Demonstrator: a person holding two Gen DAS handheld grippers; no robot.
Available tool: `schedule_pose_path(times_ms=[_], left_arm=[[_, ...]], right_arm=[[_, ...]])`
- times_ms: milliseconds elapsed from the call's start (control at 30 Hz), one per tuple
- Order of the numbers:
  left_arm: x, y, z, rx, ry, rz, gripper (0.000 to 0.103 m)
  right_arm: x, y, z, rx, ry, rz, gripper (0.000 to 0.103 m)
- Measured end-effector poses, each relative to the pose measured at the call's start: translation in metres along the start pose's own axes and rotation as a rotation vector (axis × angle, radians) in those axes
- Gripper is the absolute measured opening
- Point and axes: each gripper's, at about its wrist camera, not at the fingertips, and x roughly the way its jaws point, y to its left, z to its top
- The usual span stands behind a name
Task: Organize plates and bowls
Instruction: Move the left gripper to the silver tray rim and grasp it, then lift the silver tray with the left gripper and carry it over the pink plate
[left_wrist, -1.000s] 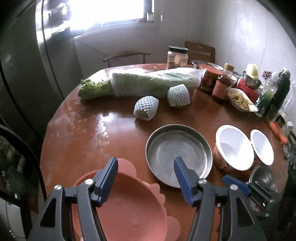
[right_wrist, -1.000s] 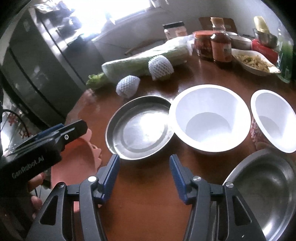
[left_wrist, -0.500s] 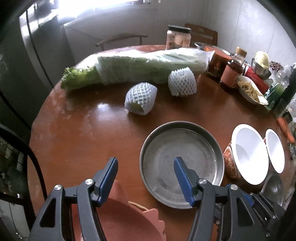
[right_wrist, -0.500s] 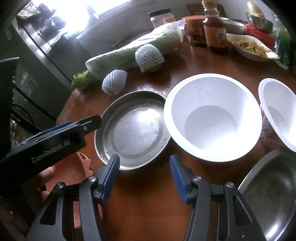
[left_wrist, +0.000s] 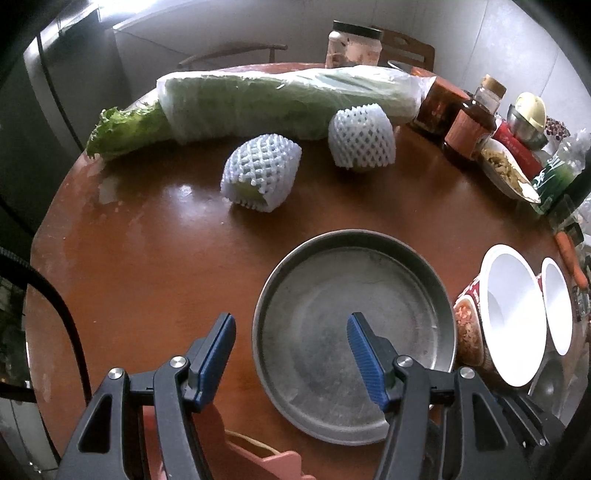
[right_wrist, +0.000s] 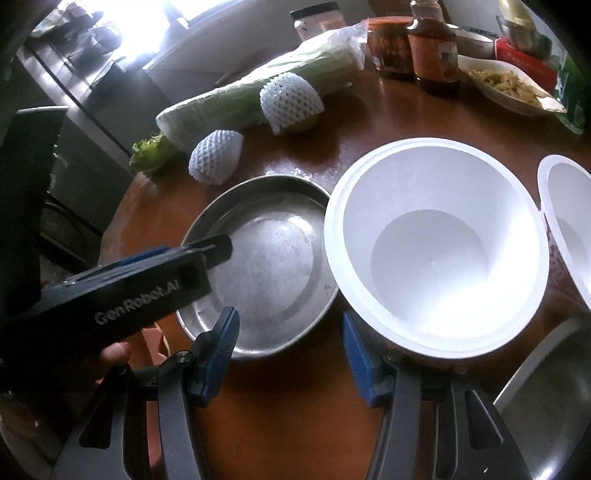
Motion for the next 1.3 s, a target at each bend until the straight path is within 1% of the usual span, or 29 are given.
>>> schedule_pose_path(times_ms=[100,133,200,233,367,467,667,933,1300], left_arm=[[0.003,-0.001,0.001,-0.007,0.007,-0.026,0.061],[0.004,-0.002,0.000,-0.007,0.011,-0.033,0.057],[0.005,-0.003,0.000,-0.001,0.014,-0.029,0.054],[0.006,-0.003,0.000,-0.003,0.013,-0.026,0.051],[0.007,0.001,0.000,-0.030,0.010,-0.032,0.042],[0.002,0.003,0.000,-0.039,-0.004,-0.043,0.042],[-0.016,0.010,-0.007,-0.055,-0.037,-0.038,0.042],[-0.044,0.017,-0.017,-0.069,-0.097,-0.029,0.042],[-0.088,0.022,-0.033,-0.066,-0.189,-0.017,0.042]], right_arm=[[0.002,0.001,0.001,-0.007,-0.010,-0.002,0.058],[0.002,0.001,0.001,-0.010,-0.011,0.003,0.058],[0.003,0.002,0.002,-0.019,-0.019,0.005,0.058],[0.003,0.003,0.001,-0.030,-0.029,-0.005,0.058],[-0.001,-0.001,0.003,-0.019,-0.084,-0.012,0.051],[-0.004,-0.003,0.003,-0.018,-0.097,-0.011,0.048],[-0.012,0.004,0.001,-0.034,-0.110,0.011,0.048],[-0.030,0.018,-0.004,-0.066,-0.154,0.041,0.048],[-0.062,0.036,-0.013,-0.110,-0.227,0.058,0.048]])
